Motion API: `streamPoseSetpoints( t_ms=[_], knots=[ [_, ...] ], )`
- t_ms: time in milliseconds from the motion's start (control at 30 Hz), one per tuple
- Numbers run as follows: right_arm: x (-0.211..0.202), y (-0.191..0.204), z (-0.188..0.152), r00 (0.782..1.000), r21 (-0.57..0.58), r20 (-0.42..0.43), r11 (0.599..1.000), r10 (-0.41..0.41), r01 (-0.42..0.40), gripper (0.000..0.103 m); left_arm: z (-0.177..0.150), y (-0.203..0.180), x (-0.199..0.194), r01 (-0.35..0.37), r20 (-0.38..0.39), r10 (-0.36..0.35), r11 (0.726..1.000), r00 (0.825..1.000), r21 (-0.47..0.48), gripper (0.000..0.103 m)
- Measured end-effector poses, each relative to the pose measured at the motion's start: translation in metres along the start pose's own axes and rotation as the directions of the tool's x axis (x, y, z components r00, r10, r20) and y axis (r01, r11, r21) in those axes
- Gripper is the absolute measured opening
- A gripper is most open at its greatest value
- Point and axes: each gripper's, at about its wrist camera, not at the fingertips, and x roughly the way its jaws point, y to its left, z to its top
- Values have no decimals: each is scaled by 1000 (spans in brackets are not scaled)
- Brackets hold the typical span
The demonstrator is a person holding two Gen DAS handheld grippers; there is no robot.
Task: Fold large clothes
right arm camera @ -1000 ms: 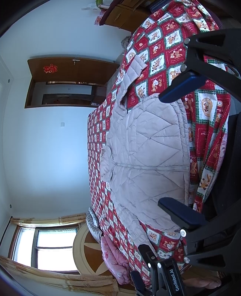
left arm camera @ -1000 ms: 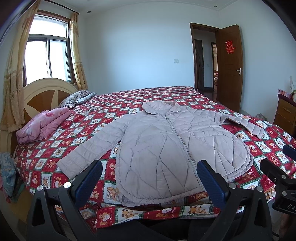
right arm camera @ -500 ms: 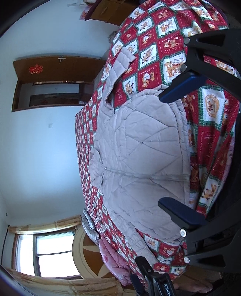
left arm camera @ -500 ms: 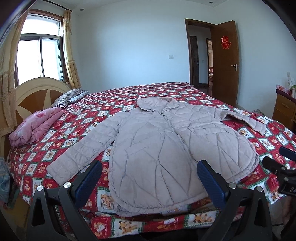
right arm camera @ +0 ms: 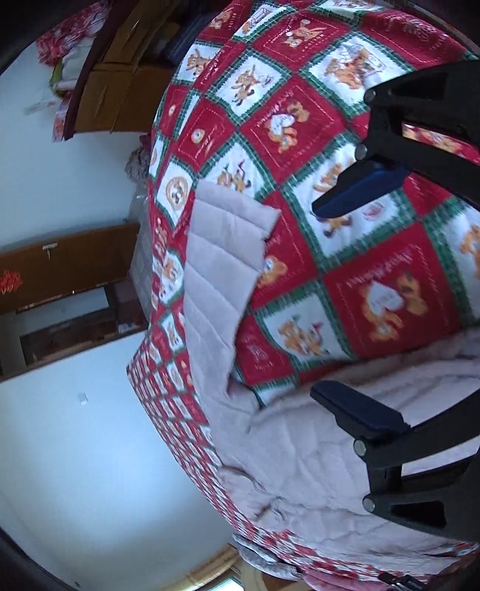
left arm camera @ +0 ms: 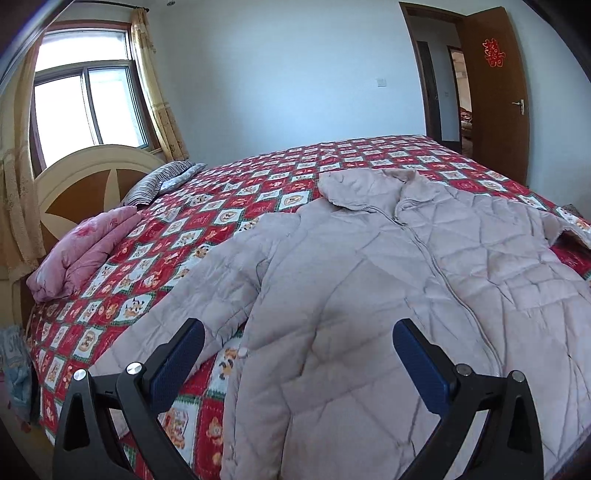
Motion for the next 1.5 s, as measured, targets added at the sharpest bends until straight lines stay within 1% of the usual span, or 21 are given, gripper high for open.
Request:
streamPoseSetpoints(
  t_ms=[33, 167, 267, 367, 400, 433, 467, 500, 533, 600, 633, 700, 800, 900, 967, 1033, 1100, 1167, 1267, 1400, 1500],
  knots=[
    [8, -9, 10, 1000, 29, -4, 999, -23, 23, 87, 6, -1, 13, -13, -11, 13, 1000, 1000, 2, 102],
    [43, -43, 40, 995, 153, -47, 984, -83, 89, 85, 27, 5, 63, -61, -44, 60, 998, 997, -23, 102],
    [62, -60, 51, 991, 228, -71, 965, -116, 129, 83, 41, 15, 93, -104, -59, 101, 993, 993, -52, 102],
    [81, -63, 57, 988, 237, -101, 962, -118, 139, 78, 49, 23, 123, -143, -86, 138, 988, 987, -54, 102],
    [87, -62, 58, 987, 231, -113, 963, -118, 141, 73, 50, 24, 132, -148, -99, 142, 987, 985, -56, 102],
    [92, -61, 58, 986, 227, -125, 964, -113, 139, 63, 51, 25, 140, -152, -107, 146, 987, 984, -57, 102],
    [96, -62, 57, 986, 220, -130, 966, -106, 133, 56, 50, 26, 147, -158, -116, 151, 986, 982, -54, 102],
    [98, -60, 57, 986, 204, -124, 970, -110, 134, 46, 50, 26, 154, -163, -127, 156, 985, 980, -50, 102],
    [99, -59, 59, 986, 189, -119, 972, -117, 138, 32, 48, 27, 159, -166, -139, 158, 985, 978, -48, 102],
    [100, -61, 62, 986, 184, -120, 973, -115, 136, 18, 45, 30, 167, -158, -161, 146, 985, 976, -63, 102],
    [97, -61, 65, 986, 182, -114, 973, -121, 141, 14, 43, 31, 169, -153, -167, 140, 986, 976, -71, 102],
    [93, -57, 75, 985, 159, -81, 974, -152, 163, 12, 40, 35, 171, -147, -173, 131, 986, 976, -83, 102],
    [76, -46, 94, 981, 109, -2, 975, -195, 194, 11, 40, 42, 171, -140, -175, 122, 986, 977, -93, 102],
    [58, -21, 113, 973, 29, 85, 977, -212, 211, 11, 46, 53, 168, -149, -161, 130, 982, 978, -112, 102],
    [47, 3, 123, 969, -40, 140, 976, -204, 212, 11, 51, 62, 166, -150, -148, 130, 980, 980, -134, 102],
    [38, 34, 127, 966, -118, 189, 972, -177, 201, 11, 58, 70, 165, -159, -134, 140, 976, 981, -146, 102],
    [30, 63, 126, 967, -187, 217, 967, -132, 174, 11, 64, 76, 166, -172, -124, 154, 973, 980, -152, 102],
    [27, 96, 122, 970, -251, 230, 958, -78, 137, 11, 69, 81, 168, -186, -123, 168, 970, 978, -155, 102],
    [26, 144, 108, 973, -352, 231, 932, 1, 83, 10, 73, 84, 171, -188, -126, 169, 970, 978, -154, 102],
    [30, 199, 87, 975, -456, 200, 890, 100, 3, 9, 72, 81, 172, -180, -123, 163, 974, 979, -137, 102],
    [32, 236, 68, 973, -520, 171, 853, 155, -45, 9, 68, 82, 174, -173, -132, 155, 975, 979, -140, 102]
  ],
)
